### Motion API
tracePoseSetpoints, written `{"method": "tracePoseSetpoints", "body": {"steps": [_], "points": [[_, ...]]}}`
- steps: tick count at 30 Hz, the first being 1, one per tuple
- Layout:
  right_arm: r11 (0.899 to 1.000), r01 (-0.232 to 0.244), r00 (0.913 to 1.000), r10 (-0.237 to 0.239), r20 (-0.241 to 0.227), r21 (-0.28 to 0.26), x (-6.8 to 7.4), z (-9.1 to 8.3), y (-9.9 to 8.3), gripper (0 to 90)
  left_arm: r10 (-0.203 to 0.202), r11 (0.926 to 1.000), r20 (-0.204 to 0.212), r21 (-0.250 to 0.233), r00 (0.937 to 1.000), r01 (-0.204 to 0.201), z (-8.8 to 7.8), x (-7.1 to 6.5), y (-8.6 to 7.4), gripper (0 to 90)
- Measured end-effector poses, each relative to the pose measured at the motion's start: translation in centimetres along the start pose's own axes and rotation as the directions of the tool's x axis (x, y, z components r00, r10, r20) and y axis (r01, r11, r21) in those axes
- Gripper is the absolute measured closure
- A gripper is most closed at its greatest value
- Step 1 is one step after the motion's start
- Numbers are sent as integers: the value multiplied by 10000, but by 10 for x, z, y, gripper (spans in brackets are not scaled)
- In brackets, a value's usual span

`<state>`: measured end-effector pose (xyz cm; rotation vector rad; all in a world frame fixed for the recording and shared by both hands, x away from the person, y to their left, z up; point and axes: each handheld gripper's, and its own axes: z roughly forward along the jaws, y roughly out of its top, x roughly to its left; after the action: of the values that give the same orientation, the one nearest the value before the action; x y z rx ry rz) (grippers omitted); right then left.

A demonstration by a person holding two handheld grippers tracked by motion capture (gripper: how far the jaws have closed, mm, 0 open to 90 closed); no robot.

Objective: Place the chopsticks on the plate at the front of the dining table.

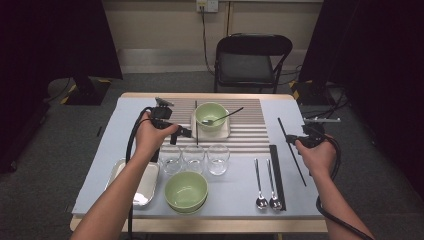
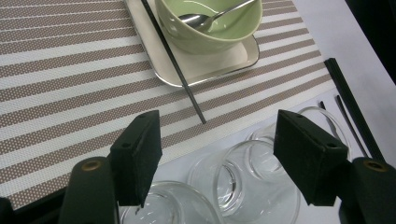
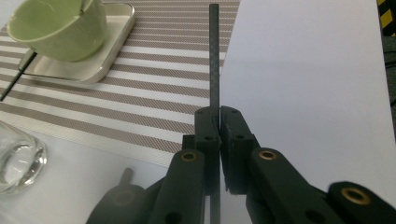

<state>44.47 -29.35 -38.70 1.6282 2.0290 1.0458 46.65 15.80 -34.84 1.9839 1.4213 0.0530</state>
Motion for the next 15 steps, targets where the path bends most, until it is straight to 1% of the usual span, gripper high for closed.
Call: {"method": "tracePoseSetpoints", "body": {"steps": [2,3,6,9,10,11,12,14,15], "points": [[10000,5,10000,-6,-63,-99,3,-1,3,868,-37,10000,-9,-27,10000,37,1,-2,0,322],[9999,23,10000,-24,-94,-138,4,-1,5,868,27,10000,31,17,10000,-27,1,-3,0,322],[9997,-52,9998,48,-207,-229,7,-2,8,868,52,10000,82,16,10000,-52,2,-6,1,321],[9996,-38,9996,29,-290,-297,11,-2,11,868,110,9999,100,-1,9999,-110,3,-9,2,321],[9995,-43,9995,34,-299,-307,12,-2,12,868,150,9999,44,12,9999,-150,3,-10,2,321],[9994,-46,9995,35,-319,-333,13,-2,13,868,171,9998,139,43,9998,-171,3,-11,2,321],[9995,-78,9993,67,-359,-314,15,-3,15,868,155,9999,99,-7,9998,-155,4,-12,3,320],[9992,-65,9990,48,-433,-391,18,-3,17,868,174,9998,154,5,9997,-174,4,-14,3,320],[9991,-74,9989,54,-475,-407,19,-3,18,868,259,9997,150,9,9996,-259,4,-15,3,320]]}}
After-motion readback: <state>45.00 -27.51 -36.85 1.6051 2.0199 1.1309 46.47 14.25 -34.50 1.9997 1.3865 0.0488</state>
